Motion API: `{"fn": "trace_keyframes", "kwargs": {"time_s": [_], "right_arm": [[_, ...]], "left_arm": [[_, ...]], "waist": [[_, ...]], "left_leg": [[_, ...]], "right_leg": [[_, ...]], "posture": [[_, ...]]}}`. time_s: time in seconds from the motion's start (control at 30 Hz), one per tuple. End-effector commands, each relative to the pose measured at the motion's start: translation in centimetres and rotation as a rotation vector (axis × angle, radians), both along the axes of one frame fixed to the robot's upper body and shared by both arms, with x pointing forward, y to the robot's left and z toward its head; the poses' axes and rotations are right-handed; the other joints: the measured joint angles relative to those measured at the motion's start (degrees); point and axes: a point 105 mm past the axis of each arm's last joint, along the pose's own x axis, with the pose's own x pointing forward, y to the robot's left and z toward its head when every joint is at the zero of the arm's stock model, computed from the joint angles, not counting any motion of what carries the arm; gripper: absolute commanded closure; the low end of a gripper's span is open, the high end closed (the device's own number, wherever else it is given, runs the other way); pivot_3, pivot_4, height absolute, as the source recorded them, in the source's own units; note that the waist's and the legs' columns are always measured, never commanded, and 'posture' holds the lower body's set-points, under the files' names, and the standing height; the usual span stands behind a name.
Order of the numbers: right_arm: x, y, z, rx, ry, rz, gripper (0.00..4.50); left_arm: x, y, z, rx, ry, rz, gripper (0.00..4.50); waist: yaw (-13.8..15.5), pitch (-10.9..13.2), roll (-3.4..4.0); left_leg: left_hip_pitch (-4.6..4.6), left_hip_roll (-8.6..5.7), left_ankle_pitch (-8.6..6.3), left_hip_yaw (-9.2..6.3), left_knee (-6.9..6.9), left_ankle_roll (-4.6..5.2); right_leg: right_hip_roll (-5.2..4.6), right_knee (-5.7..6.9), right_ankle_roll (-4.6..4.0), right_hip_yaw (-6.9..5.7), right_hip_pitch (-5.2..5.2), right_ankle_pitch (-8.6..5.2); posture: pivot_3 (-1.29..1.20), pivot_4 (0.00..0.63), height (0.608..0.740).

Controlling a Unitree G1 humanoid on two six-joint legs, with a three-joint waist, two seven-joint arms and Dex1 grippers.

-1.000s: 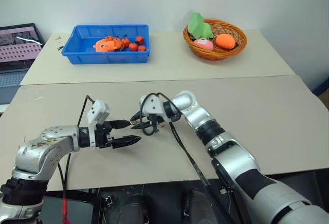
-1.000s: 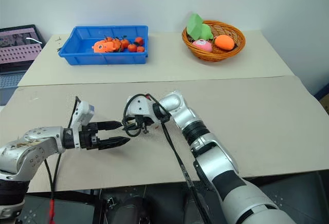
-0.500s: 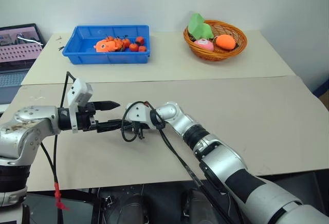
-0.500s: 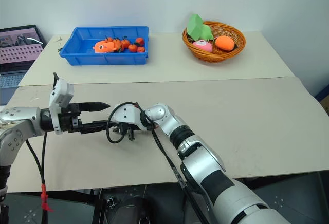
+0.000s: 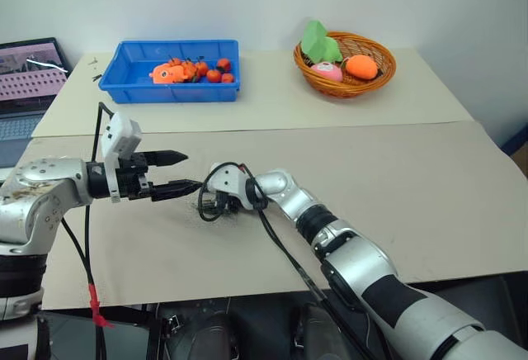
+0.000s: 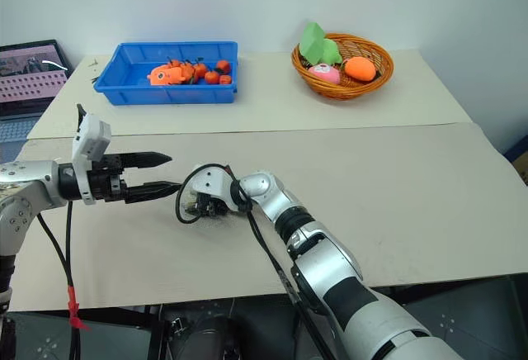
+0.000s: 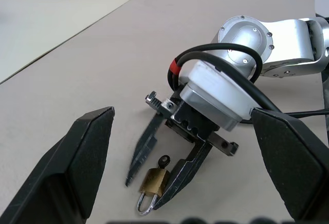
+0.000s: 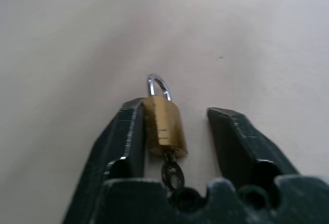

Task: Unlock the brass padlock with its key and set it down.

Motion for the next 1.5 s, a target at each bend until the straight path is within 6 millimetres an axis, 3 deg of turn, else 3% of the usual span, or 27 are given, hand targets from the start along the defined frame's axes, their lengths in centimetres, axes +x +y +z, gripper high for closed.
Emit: {"fn": "trace_keyframes", "kwargs": {"time_s": [0.03, 0.43, 0.6, 0.77, 0.9, 1.07, 1.27, 1.5], "right_arm": [[-0.6, 0.3, 1.4, 0.086, 0.056, 0.039, 1.16], [-1.3, -2.9, 4.5, 0.202, 0.086, 0.032, 1.16], [-0.4, -7.4, 5.7, 0.252, 0.067, -0.128, 1.16], [-0.9, -12.7, 8.2, 0.394, 0.062, -0.350, 1.16], [-1.7, -16.3, 9.7, 0.500, 0.047, -0.551, 1.16], [-2.8, -19.8, 11.3, 0.630, 0.009, -0.763, 1.16], [-3.9, -22.3, 11.9, 0.663, -0.028, -0.886, 1.16], [-4.1, -23.4, 11.9, 0.658, -0.050, -0.951, 1.16]], "left_arm": [[0.2, 0.3, 1.1, 0.013, -0.051, -0.007, 0.00], [1.3, 0.8, 0.6, -0.002, -0.053, 0.006, 0.00], [1.1, 0.2, -1.9, 0.039, -0.038, -0.049, 0.00], [1.0, -0.3, -5.3, 0.135, -0.055, -0.128, 0.00], [2.1, 0.0, -7.5, 0.262, -0.144, -0.164, 0.00], [3.5, 0.4, -9.7, 0.298, -0.104, -0.180, 0.00], [4.6, -0.3, -11.1, 0.300, -0.032, -0.223, 0.00], [4.5, -2.0, -11.9, 0.289, 0.032, -0.330, 0.00]], "waist": [[0.0, 0.0, 0.00], [0.1, 0.0, -0.01], [0.4, 0.0, -0.02], [0.6, 0.0, -0.03], [0.6, 0.0, -0.05], [0.9, 0.0, -0.05], [1.8, 0.0, -0.09], [2.3, -0.1, -0.09]], "left_leg": [[-0.02, 0.01, 0.00, -0.01, 0.00, 0.00], [-0.07, -0.01, -0.01, -0.03, 0.00, 0.00], [-0.09, -0.03, -0.01, -0.02, 0.00, 0.00], [-0.10, -0.04, -0.02, 0.02, 0.00, 0.01], [-0.06, -0.08, -0.01, 0.05, 0.00, 0.01], [-0.04, -0.09, -0.02, 0.04, 0.00, 0.02], [-0.04, -0.15, -0.04, 0.05, 0.01, 0.07], [0.06, -0.20, -0.10, -0.02, 0.03, 0.19]], "right_leg": [[0.01, -0.01, 0.00, -0.02, 0.00, 0.00], [0.01, -0.02, 0.00, -0.05, -0.01, 0.00], [0.01, -0.03, 0.00, -0.06, 0.00, 0.00], [0.01, -0.08, 0.00, -0.07, 0.00, 0.00], [0.01, -0.09, 0.00, -0.06, 0.00, 0.01], [0.01, -0.08, 0.00, -0.06, 0.01, 0.01], [0.01, -0.10, 0.01, -0.04, 0.03, 0.01], [-0.02, -0.11, 0.07, -0.04, 0.21, -0.03]], "posture": [[0.00, 0.150, 0.676], [0.00, 0.150, 0.676], [0.00, 0.150, 0.676], [0.00, 0.150, 0.676], [0.00, 0.150, 0.676], [0.00, 0.150, 0.676], [0.00, 0.150, 0.676], [0.00, 0.150, 0.676]]}}
